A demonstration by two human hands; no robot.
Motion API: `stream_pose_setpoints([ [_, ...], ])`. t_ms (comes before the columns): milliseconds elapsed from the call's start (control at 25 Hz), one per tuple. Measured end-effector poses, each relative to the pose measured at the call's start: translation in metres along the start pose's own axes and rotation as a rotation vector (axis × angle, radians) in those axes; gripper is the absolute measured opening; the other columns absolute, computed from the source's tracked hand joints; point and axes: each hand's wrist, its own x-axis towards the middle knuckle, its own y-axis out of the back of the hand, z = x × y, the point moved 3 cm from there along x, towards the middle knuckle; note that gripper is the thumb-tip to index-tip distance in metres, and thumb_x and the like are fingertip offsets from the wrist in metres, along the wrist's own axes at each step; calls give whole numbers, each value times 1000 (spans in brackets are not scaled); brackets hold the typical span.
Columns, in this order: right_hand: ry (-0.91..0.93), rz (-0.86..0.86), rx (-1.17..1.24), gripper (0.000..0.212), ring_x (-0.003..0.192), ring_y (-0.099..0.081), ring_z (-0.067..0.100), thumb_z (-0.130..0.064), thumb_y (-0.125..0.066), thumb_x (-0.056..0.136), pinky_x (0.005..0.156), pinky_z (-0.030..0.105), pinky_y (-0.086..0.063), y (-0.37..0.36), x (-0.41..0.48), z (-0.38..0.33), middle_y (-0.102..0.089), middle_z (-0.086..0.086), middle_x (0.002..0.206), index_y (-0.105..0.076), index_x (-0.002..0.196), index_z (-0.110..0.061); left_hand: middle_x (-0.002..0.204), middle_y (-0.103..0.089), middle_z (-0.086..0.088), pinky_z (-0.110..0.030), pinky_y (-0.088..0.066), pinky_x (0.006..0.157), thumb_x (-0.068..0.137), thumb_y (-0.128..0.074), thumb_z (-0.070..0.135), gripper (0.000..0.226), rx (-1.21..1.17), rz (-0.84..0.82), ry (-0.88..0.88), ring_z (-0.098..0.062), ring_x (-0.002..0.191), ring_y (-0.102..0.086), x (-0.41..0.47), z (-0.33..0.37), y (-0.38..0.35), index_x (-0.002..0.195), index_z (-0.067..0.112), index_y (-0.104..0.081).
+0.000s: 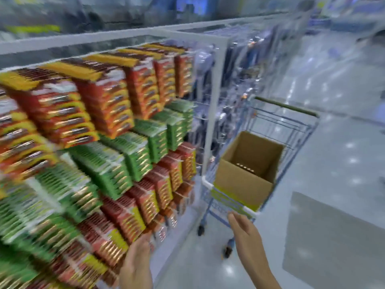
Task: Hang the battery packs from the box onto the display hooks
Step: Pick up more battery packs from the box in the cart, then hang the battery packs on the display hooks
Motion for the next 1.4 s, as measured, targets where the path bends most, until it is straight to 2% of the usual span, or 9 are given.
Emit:
stream_pose_setpoints([
  [80, -26, 114, 28, 11, 102, -65, 7, -29, -61, 102, 83, 18, -44, 50, 26, 16, -74, -9, 105, -72, 104, -27, 94, -81, 9, -3, -47, 81, 98, -56, -12, 17, -13, -96, 36, 13, 82, -67, 8, -10, -51, 108, -10, -69],
  [160, -62, 193, 74, 11, 100, -66, 6, -26, -62, 102, 75, 9, -44, 94, 47, 31, -74, -11, 102, -73, 103, -25, 115, -75, -10, -2, -46, 80, 103, -56, 1, 21, 3, -173, 106, 15, 86, -65, 13, -7, -103, 121, -1, -68],
  [280, -147, 272, 118, 9, 96, -62, -4, -25, -63, 101, 78, 18, -44, 150, 72, 55, -71, -18, 98, -72, 98, -26, 79, -77, 14, -3, -47, 72, 102, -53, -5, 35, 45, -211, 151, 18, 72, -64, 16, -5, -177, 100, 18, -79],
  [360, -208, 331, 156, 7, 100, -66, 10, -25, -66, 99, 89, 29, -45, 176, 84, 69, -72, -11, 100, -73, 99, -25, 62, -72, 19, -11, -50, 82, 102, -49, -11, 42, 61, -280, 202, 14, 64, -64, 17, -1, -223, 100, 16, -81],
  [520, -307, 380, 181, 10, 108, -65, 21, -28, -66, 99, 93, 34, -45, 209, 114, 87, -73, 0, 107, -73, 103, -21, 86, -75, 29, -38, -50, 98, 102, -61, 10, 19, 139, -273, 208, -26, 111, -69, 17, -1, -282, 99, 22, -74],
  [640, -344, 414, 198, 11, 109, -65, 23, -26, -66, 99, 96, 39, -48, 218, 146, 91, -73, 3, 106, -73, 104, -19, 103, -75, 20, -53, -45, 106, 104, -61, 23, 15, 159, -295, 245, -32, 117, -64, 29, 6, -320, 99, 29, -74],
  [800, -381, 437, 216, 14, 110, -63, 25, -27, -65, 99, 102, 43, -47, 218, 209, 88, -72, 5, 111, -73, 107, -18, 121, -69, 8, -50, -45, 108, 106, -56, 32, 15, 166, -376, 264, -25, 119, -60, 70, 14, -377, 108, 31, -71],
  [1160, -429, 428, 135, 12, 107, -65, 18, -29, -64, 100, 98, 40, -48, 213, 362, 42, -74, -2, 108, -73, 101, -21, 126, -63, 17, -39, -47, 108, 110, -45, 35, 24, 256, -569, 250, -8, 119, -58, 193, 20, -521, 124, 33, -64],
  [1400, -477, 361, 73, 14, 100, -64, 8, -29, -60, 102, 76, 23, -47, 211, 434, 27, -71, -7, 100, -71, 101, -21, 127, -64, 14, -41, -49, 107, 110, -46, 35, 26, 348, -564, 301, -12, 119, -60, 244, 9, -575, 124, 31, -67],
])
